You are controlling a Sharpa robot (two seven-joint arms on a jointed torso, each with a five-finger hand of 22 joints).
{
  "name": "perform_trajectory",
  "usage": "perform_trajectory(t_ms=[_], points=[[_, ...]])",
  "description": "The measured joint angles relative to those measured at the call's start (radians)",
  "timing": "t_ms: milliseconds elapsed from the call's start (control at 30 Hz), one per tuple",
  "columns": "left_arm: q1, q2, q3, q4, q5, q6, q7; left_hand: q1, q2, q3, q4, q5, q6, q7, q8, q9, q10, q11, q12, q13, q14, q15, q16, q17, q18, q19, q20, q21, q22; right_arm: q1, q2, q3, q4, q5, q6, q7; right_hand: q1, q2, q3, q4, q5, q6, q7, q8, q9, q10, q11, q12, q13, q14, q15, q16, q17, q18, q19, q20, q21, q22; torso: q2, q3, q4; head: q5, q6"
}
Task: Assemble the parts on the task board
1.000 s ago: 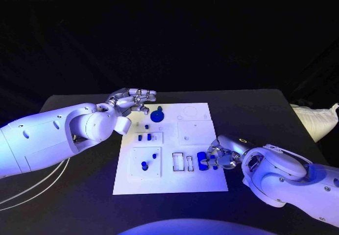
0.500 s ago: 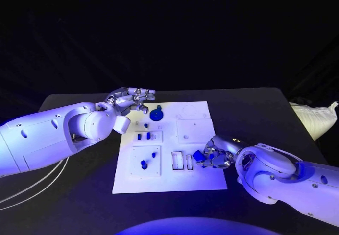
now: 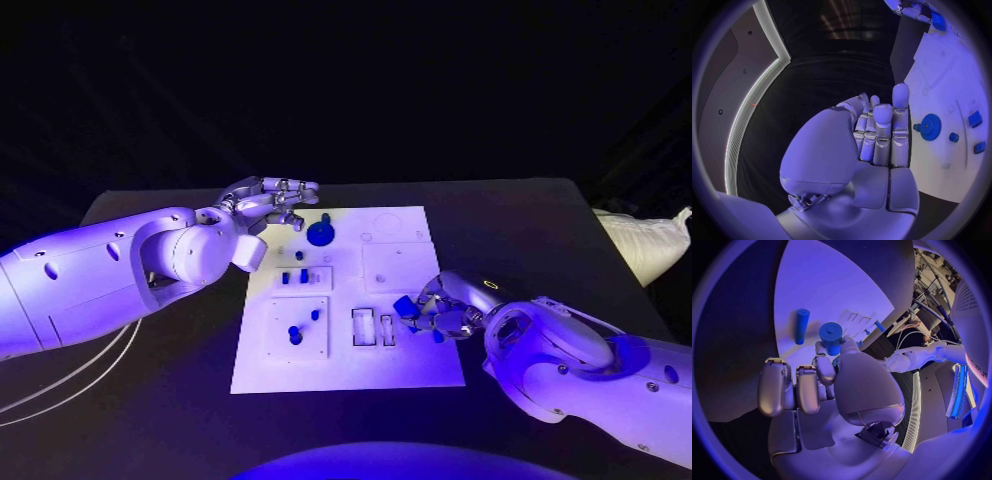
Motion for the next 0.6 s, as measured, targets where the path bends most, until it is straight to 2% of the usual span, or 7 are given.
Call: perform_trajectory(t_ms=[167, 267, 333, 433, 500, 600], points=[[0.0, 0.0, 0.0, 0.0, 0.0, 0.001, 0.0, 0.0, 0.0, 0.0, 0.0, 0.0, 0.0, 0.0, 0.0, 0.0, 0.0, 0.0, 0.0, 0.0, 0.0, 0.0, 0.0, 0.0, 0.0, 0.0, 0.0, 0.0, 0.0, 0.004, 0.001, 0.003, 0.025, 0.025, -0.061, 0.009, -0.015, 0.015, -0.011, 0.003, 0.023, 0.0, 0.0, 0.0, 0.0, 0.005, 0.002, 0.0, 0.011, 0.004, -0.004, 0.0, 0.0, 0.0, 0.004, -0.004, 0.0, 0.002, 0.0, -0.0006, 0.0004, 0.001, 0.001], [0.0, 0.001, 0.0, 0.0, 0.0, 0.001, 0.0, 0.0, 0.0, 0.0, 0.0, 0.0, 0.0, 0.0, 0.0, 0.0, 0.0, 0.0, 0.0, 0.0, 0.0, 0.0, 0.0, 0.0, 0.0, 0.0, 0.0, 0.0, 0.0, 0.005, 0.014, 0.004, 0.028, 0.045, -0.071, 0.012, -0.022, 0.022, -0.02, 0.006, 0.036, 0.001, -0.001, 0.0, 0.0, 0.007, 0.0, 0.0, 0.01, 0.004, -0.004, 0.0, 0.0, 0.0, 0.004, -0.004, 0.0, 0.002, 0.0, -0.0011, 0.0012, 0.003, 0.0], [-0.001, 0.001, 0.0, -0.001, 0.0, 0.001, 0.0, 0.0, 0.0, 0.0, 0.0, 0.0, 0.0, 0.0, 0.0, 0.0, 0.0, 0.0, 0.0, 0.0, 0.0, 0.0, 0.0, 0.0, 0.0, 0.0, 0.0, 0.0, 0.0, 0.005, 0.029, 0.004, 0.026, 0.06, -0.071, 0.012, -0.035, 0.035, -0.032, 0.005, 0.048, 0.001, -0.001, 0.0, 0.001, 0.007, 0.0, 0.0, 0.009, 0.004, -0.004, 0.0, 0.0, 0.0, 0.004, -0.004, 0.0, 0.003, 0.0, -0.0011, 0.0011, 0.005, -0.001], [-0.001, 0.003, 0.0, -0.001, 0.0, 0.002, 0.0, 0.0, 0.0, 0.0, 0.0, 0.0, 0.0, 0.0, 0.0, 0.0, 0.0, 0.0, 0.0, 0.0, 0.0, 0.0, 0.0, 0.0, 0.0, 0.0, 0.0, 0.0, 0.0, 0.005, 0.055, 0.004, 0.018, 0.08, -0.062, 0.012, -0.043, 0.039, -0.033, 0.006, 0.05, 0.003, -0.003, 0.0, 0.001, 0.011, -0.004, 0.0, 0.01, 0.004, -0.004, 0.0, 0.0, 0.0, 0.004, -0.004, 0.0, 0.003, 0.0, -0.0012, 0.0006, 0.009, -0.001], [-0.001, 0.004, 0.0, -0.001, 0.0, 0.002, 0.0, 0.0, 0.0, 0.0, 0.0, 0.0, 0.0, 0.0, 0.0, 0.0, 0.0, 0.0, 0.0, 0.0, 0.0, 0.0, 0.0, 0.0, 0.0, 0.0, 0.0, 0.0, 0.0, 0.005, 0.07, 0.004, 0.013, 0.091, -0.05, 0.01, -0.055, 0.038, -0.039, 0.006, 0.05, 0.01, -0.009, 0.0, 0.023, 0.016, -0.009, 0.0, 0.01, 0.004, -0.004, 0.0, 0.0, 0.0, 0.004, -0.004, 0.0, 0.003, 0.0, -0.0012, 0.0006, 0.011, -0.002], [-0.001, 0.005, 0.0, -0.001, 0.0, 0.003, -0.001, 0.0, 0.0, 0.0, 0.0, 0.0, 0.0, 0.0, 0.0, 0.0, 0.0, 0.0, 0.0, 0.0, 0.0, 0.0, 0.0, 0.0, 0.0, 0.0, 0.0, 0.0, 0.0, 0.003, 0.089, 0.004, 0.005, 0.108, -0.023, 0.007, -0.079, 0.046, -0.049, 0.006, 0.044, 0.019, -0.015, 0.0, 0.036, 0.025, -0.011, -0.001, 0.02, 0.001, -0.006, 0.0, 0.0, 0.0, 0.004, -0.004, 0.004, 0.006, 0.0, -0.0012, 0.0012, 0.012, -0.004]])
